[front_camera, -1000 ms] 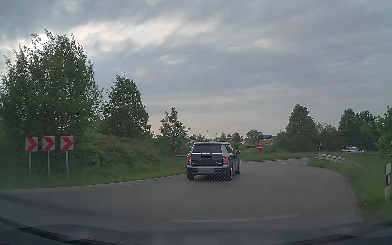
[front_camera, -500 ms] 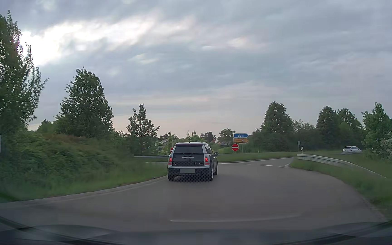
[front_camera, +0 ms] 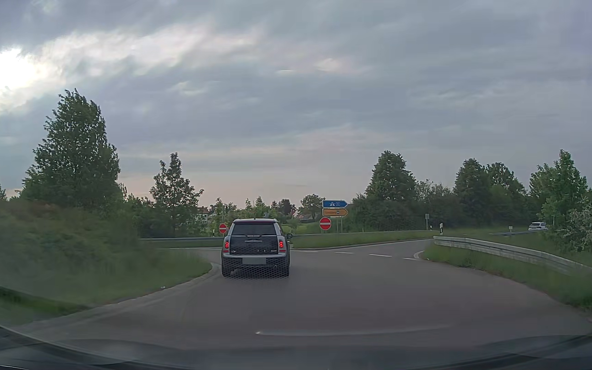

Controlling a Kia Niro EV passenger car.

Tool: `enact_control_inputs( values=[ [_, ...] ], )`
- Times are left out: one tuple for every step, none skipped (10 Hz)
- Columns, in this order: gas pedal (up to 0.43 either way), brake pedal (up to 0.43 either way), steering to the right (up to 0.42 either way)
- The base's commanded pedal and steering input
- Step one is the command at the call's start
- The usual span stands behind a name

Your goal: Follow the waypoints while adhering to traffic rules and regulations

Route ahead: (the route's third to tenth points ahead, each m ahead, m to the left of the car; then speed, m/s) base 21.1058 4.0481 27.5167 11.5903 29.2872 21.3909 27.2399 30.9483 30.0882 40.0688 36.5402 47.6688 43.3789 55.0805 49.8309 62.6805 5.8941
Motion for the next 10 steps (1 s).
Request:
enact_control_inputs(
  values=[
    [0.15,0.0,0.06],
    [0.15,0.0,0.051],
    [0.138,0.0,0.034],
    [0.138,0.0,0.014],
    [0.13,0.0,-0.007],
    [0.13,0.0,-0.053],
    [0.13,0.0,-0.082],
    [0.13,0.0,-0.088],
    [0.11,0.0,-0.085],
    [0.11,0.0,-0.086]
  ],
)
